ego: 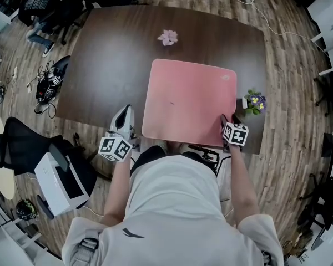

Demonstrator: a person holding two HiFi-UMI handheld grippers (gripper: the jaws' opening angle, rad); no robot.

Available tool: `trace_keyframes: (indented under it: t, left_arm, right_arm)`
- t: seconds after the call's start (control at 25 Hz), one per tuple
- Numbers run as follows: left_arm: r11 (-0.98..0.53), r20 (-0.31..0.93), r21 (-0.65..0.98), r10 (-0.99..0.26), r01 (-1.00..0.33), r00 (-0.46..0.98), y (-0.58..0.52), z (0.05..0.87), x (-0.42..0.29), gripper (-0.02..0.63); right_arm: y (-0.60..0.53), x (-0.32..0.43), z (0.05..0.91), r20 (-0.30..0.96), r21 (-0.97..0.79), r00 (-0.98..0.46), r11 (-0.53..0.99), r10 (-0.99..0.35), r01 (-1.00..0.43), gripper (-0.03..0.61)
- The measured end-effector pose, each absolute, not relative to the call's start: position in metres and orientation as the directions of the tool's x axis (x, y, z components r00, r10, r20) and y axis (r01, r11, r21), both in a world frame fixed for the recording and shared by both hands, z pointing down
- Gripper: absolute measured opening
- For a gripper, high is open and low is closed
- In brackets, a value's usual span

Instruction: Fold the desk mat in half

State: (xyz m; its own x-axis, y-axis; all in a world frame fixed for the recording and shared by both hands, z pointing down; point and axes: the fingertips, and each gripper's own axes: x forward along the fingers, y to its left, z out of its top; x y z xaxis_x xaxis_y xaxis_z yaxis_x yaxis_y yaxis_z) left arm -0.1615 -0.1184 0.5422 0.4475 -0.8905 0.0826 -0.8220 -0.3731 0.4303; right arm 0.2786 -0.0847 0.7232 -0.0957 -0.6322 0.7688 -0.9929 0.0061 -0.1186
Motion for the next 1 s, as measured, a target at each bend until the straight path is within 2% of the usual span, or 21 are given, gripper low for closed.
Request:
trace_keyframes:
  t: [0.16, 0.32, 0.72, 1.0]
  left_arm:
    - [-0.381, 0.08, 0.429, -0.887, -0.819, 0.454, -0.12, 0.541, -0.159, 0.003]
    - [-0.39, 0.079, 0.426, -0.883, -0.816, 0.463, -0.119, 0.538, -0.155, 0.003]
    - [-0.377, 0.092, 0.439, -0.885, -0.816, 0.457, -0.112, 0.543, -0.161, 0.003]
    - [-0.357, 0.102, 0.45, -0.89, -0.819, 0.444, -0.107, 0.549, -0.163, 0.003]
  right_arm:
    - [-0.087, 0.274, 0.724, 0.768, -0.144, -0.137, 0.039, -0.626, -0.989, 0.195]
    - [-0.088, 0.262, 0.722, 0.764, -0.166, -0.192, 0.099, -0.616, -0.981, 0.078]
    - [-0.088, 0.249, 0.691, 0.73, -0.178, -0.21, 0.117, -0.65, -0.977, 0.041]
    - [-0.091, 0.225, 0.649, 0.685, -0.258, -0.284, 0.141, -0.671, -0.956, 0.037]
